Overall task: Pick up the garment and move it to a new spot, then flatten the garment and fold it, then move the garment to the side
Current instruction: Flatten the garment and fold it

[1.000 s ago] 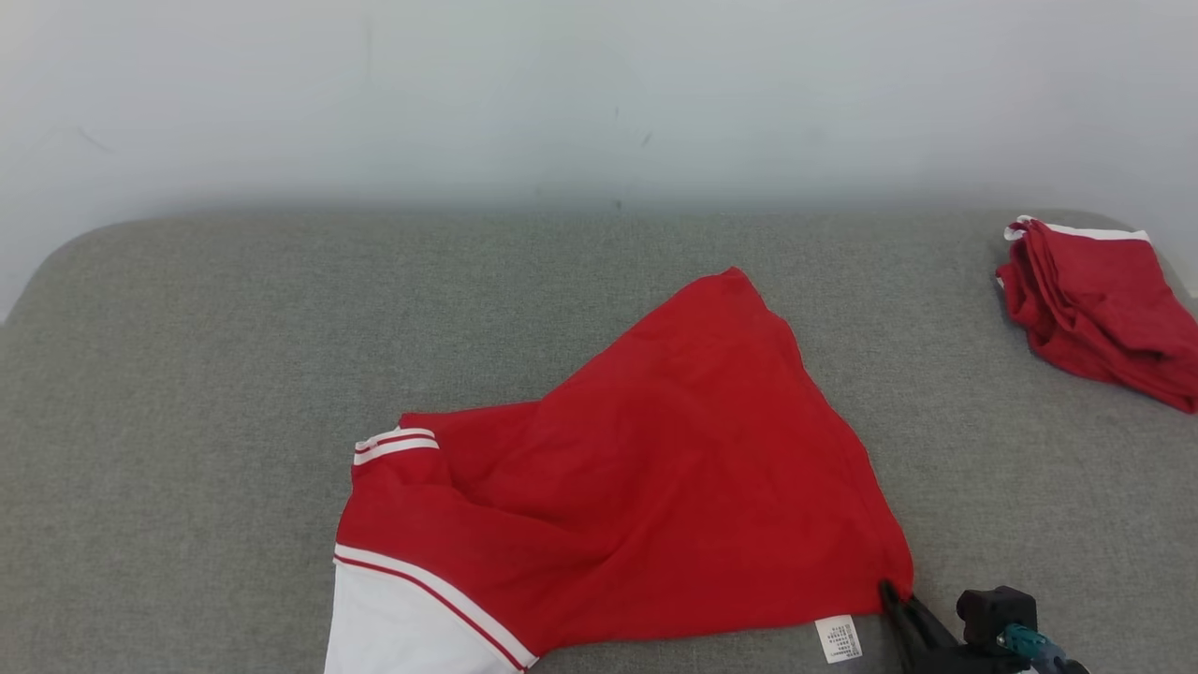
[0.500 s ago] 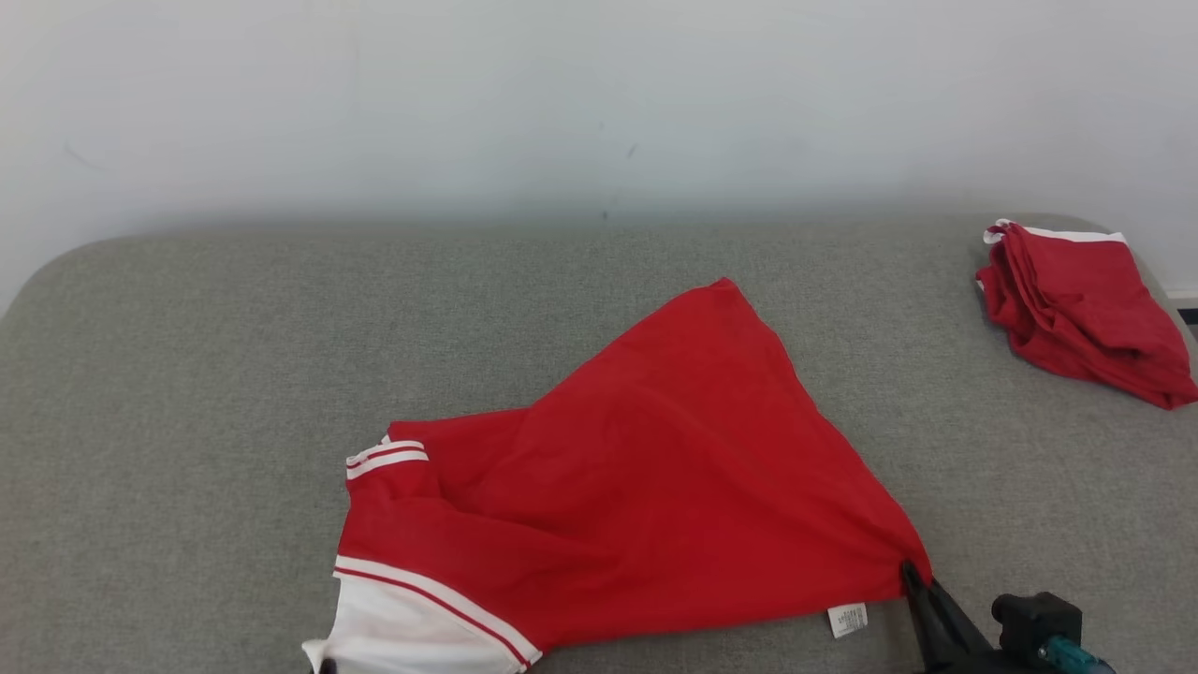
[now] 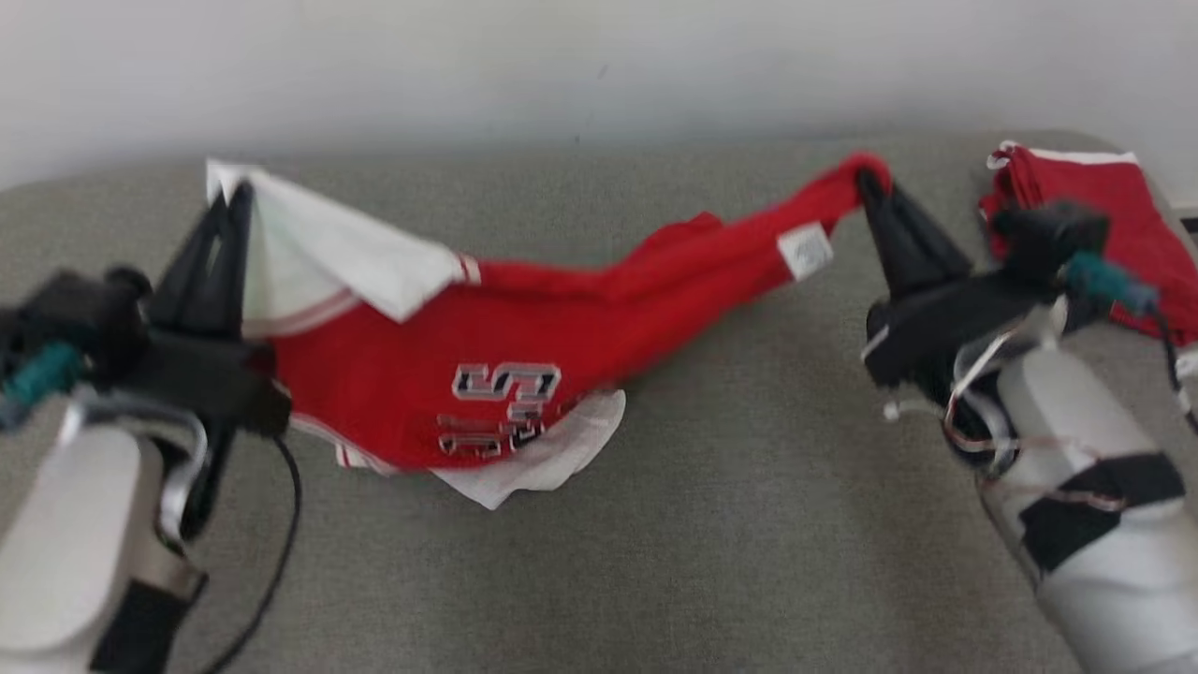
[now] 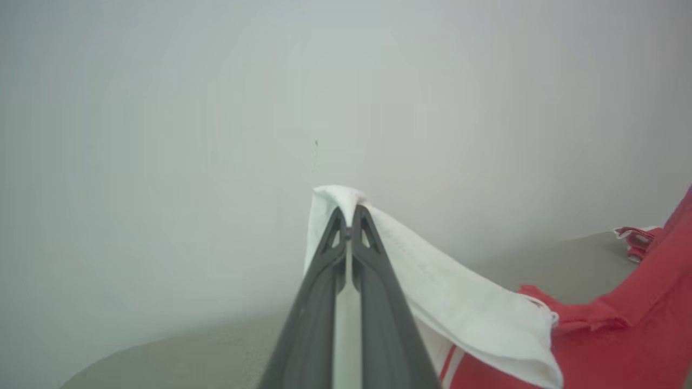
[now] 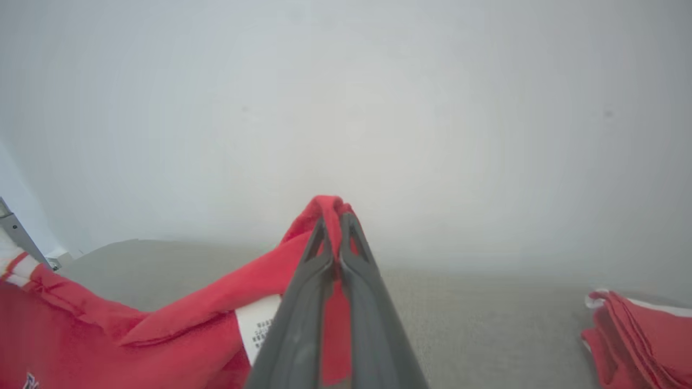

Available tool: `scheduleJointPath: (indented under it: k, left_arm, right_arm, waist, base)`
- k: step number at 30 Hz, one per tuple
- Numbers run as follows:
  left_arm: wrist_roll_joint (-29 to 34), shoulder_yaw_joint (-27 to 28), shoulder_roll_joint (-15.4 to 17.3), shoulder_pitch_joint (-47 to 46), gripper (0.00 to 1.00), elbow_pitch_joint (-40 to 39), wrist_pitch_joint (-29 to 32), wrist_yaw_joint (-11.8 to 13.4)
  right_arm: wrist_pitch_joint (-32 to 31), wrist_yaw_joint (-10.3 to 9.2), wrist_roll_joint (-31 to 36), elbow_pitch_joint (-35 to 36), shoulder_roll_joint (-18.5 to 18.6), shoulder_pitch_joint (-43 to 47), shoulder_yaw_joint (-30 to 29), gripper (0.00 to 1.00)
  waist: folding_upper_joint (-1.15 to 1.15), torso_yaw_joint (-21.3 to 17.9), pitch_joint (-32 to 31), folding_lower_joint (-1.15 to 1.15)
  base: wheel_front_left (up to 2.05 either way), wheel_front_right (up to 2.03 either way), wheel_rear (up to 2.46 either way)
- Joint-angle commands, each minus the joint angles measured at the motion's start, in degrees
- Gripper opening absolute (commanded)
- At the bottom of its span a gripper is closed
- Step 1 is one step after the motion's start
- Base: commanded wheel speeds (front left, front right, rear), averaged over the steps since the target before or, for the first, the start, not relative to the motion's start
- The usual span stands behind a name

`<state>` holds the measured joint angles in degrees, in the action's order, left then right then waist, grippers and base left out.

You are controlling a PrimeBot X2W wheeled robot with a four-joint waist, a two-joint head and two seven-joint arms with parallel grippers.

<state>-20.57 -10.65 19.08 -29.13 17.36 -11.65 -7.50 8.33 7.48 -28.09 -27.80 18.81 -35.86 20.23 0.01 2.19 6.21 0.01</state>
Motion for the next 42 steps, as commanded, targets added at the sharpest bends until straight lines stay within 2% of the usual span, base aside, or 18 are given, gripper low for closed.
scheduleJointPath:
  k: [1, 7, 8, 10, 14, 15, 23, 30, 34, 38, 42]
  left_arm:
    - [-1.8, -1.5, 2.0, -7.4, 0.0, 0.6, 1.9, 0.1]
    - [-5.6, -6.3, 7.2, -30.6, 0.0, 7.1, 6.3, 0.1]
    - [-5.6, -6.3, 7.2, -30.6, 0.0, 7.1, 6.3, 0.1]
    - [-6.5, -7.9, 8.7, -38.3, 0.0, 9.5, 7.6, 0.1]
    - [-8.3, -8.7, 9.3, -52.9, 0.0, 14.5, 8.2, 0.1]
    - [-9.0, -8.5, 8.8, -59.6, 0.0, 17.2, 8.2, 0.1]
    - [-8.5, -11.3, 6.1, -79.7, 0.0, 25.1, 5.3, 0.1]
    - [-9.3, -11.4, 4.1, -87.1, 0.0, 31.5, 2.3, 0.2]
    - [-9.6, -12.6, 3.7, -86.5, 0.0, 34.5, 1.2, 0.1]
    - [-13.1, -13.2, 2.9, -82.8, 0.0, 33.3, -1.1, 0.1]
    - [-16.6, -14.2, 3.7, -74.8, 0.0, 28.5, -2.8, 0.1]
  right_arm:
    - [-1.3, 0.05, -2.0, -0.9, 0.3, -6.7, 0.1, 0.0]
    - [-6.7, 0.05, -7.4, -7.2, -1.4, -27.6, -0.2, 0.0]
    - [-6.7, 0.05, -7.4, -7.2, -1.4, -27.6, -0.2, 0.0]
    - [-8.5, 0.05, -8.9, -9.8, -1.7, -34.6, -1.1, 0.0]
    - [-10.2, 0.05, -11.5, -16.1, -4.1, -47.5, -4.3, 0.0]
    - [-10.3, 0.05, -11.5, -19.2, -5.1, -53.4, -5.4, 0.0]
    - [-7.1, 0.06, -9.9, -29.9, -7.7, -70.7, -9.0, 0.0]
    - [-4.6, 0.05, -8.1, -36.0, -7.4, -77.9, -10.0, 0.0]
    - [-3.4, 0.05, -8.2, -39.3, -7.3, -78.3, -10.4, 0.0]
    - [-3.2, 0.05, -9.7, -37.4, -7.9, -75.3, -8.7, 0.0]
    - [-3.6, 0.05, -13.4, -31.6, -6.6, -67.3, -5.6, 0.0]
  waist:
    - [-0.01, -1.5, 7.1, -0.01]
    - [-0.01, -2.1, 16.3, -0.01]
    - [-0.01, -2.1, 16.3, -0.01]
    - [-0.01, -2.3, 19.0, -0.01]
    - [-0.01, -2.4, 23.0, -0.01]
    - [-0.01, -2.4, 24.7, -0.01]
    - [-0.01, -1.4, 28.3, -0.01]
    - [-0.01, -0.2, 29.9, -0.01]
    - [-0.01, 0.3, 30.9, -0.01]
    - [-0.01, 0.4, 31.4, -0.01]
    - [-0.01, 0.0, 30.5, -0.01]
  base:
    - [0.0, 0.0, 0.0]
    - [0.0, 0.0, 0.0]
    - [0.0, 0.0, 0.0]
    - [0.0, 0.0, 0.0]
    - [0.0, 0.0, 0.0]
    - [0.0, 0.0, 0.0]
    - [0.0, 0.0, 0.0]
    - [0.0, 0.0, 0.0]
    - [0.0, 0.0, 0.0]
    - [0.0, 0.0, 0.0]
    - [0.0, 0.0, 0.0]
